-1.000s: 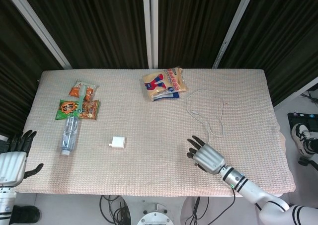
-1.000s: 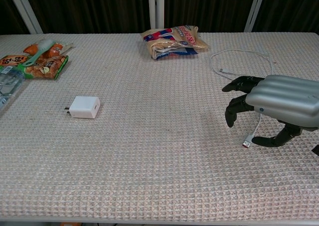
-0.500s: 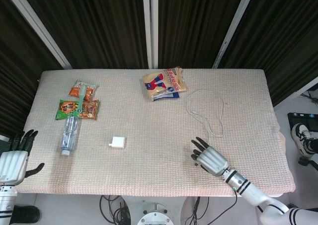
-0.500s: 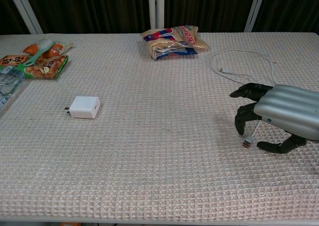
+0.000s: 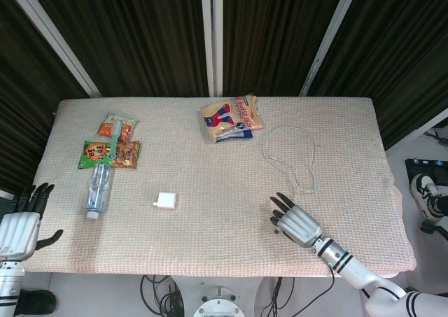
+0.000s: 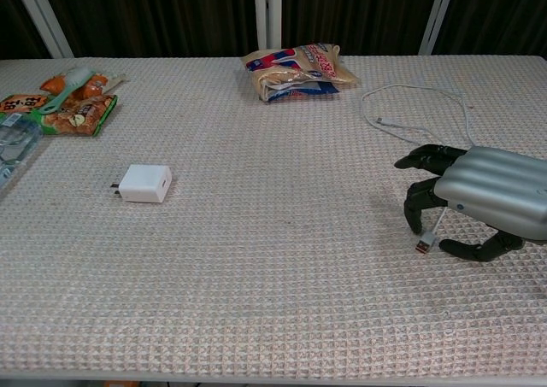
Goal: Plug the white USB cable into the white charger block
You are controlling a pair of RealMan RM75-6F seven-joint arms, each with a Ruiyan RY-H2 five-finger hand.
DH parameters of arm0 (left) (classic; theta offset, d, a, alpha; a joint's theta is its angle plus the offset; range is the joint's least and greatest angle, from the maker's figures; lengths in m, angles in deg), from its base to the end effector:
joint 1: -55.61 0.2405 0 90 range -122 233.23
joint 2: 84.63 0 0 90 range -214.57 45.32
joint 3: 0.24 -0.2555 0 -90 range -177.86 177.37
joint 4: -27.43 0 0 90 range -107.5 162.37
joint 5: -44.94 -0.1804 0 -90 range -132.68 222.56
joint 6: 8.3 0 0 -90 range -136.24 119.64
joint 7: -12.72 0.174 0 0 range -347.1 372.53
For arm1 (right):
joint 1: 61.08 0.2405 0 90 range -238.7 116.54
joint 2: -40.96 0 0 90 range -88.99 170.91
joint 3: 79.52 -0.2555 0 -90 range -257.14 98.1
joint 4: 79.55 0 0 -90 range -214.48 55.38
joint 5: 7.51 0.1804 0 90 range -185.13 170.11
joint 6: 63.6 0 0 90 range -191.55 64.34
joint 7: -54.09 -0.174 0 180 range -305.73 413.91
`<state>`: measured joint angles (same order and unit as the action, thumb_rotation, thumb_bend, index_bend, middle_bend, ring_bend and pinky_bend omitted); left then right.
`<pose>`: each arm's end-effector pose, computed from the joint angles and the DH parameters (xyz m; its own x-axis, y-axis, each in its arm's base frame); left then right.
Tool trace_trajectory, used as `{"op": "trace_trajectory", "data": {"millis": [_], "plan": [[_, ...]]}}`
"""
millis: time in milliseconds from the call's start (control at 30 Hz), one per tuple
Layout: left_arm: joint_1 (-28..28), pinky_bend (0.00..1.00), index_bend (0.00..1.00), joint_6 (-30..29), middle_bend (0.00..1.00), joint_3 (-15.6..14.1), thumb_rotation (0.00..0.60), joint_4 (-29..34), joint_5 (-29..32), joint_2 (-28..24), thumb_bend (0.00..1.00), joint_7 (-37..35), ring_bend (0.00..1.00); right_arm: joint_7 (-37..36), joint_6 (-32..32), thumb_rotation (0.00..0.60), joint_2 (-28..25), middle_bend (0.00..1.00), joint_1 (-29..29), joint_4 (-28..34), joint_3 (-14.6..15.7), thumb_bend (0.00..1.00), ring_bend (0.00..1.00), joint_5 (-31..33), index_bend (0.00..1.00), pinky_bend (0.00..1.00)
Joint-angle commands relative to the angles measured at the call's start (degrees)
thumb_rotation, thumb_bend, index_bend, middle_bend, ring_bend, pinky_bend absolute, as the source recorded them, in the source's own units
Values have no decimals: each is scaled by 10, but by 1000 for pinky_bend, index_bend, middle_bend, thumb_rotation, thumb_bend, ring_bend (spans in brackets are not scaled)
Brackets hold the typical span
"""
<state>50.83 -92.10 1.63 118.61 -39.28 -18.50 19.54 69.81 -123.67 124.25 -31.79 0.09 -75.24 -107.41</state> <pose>-0.3082 0.2049 0.1721 0.4867 0.0459 0.8724 0.8728 0.0177 -0.4878 -0.2065 -0.2628 -0.0030 0.7372 -0.1390 0.6612 -0.5533 -0.6858 0.4728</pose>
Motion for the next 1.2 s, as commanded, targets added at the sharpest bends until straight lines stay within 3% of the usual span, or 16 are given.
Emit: {"op": "trace_trajectory", "data": {"millis": [33, 533, 767, 967, 1200], "plan": [[0, 0, 49, 0, 32, 0, 600, -1, 0, 0, 155, -1, 0, 1, 0, 600, 1, 361, 1, 0, 1, 311, 47, 2, 458, 11], [1, 0, 50, -2, 32, 0, 600, -6, 0, 1, 155, -7, 0, 1, -21, 600, 5, 398, -3, 3, 0, 330, 82, 9, 551, 9], [-20, 0, 50, 16, 32, 5, 600, 5, -12, -11, 155, 8, 0, -7, -65, 600, -10, 449, -14, 25, -20, 353, 194, 20, 564, 9], [-70, 0, 55, 67, 32, 18, 600, 25, -29, -18, 155, 37, 0, -14, -91, 600, -25, 503, -20, 40, -40, 370, 248, 33, 568, 35], [-153, 0, 65, 166, 32, 34, 600, 40, -36, -9, 155, 68, 0, -13, -98, 600, -51, 519, -21, 66, -64, 377, 263, 62, 572, 44]]}}
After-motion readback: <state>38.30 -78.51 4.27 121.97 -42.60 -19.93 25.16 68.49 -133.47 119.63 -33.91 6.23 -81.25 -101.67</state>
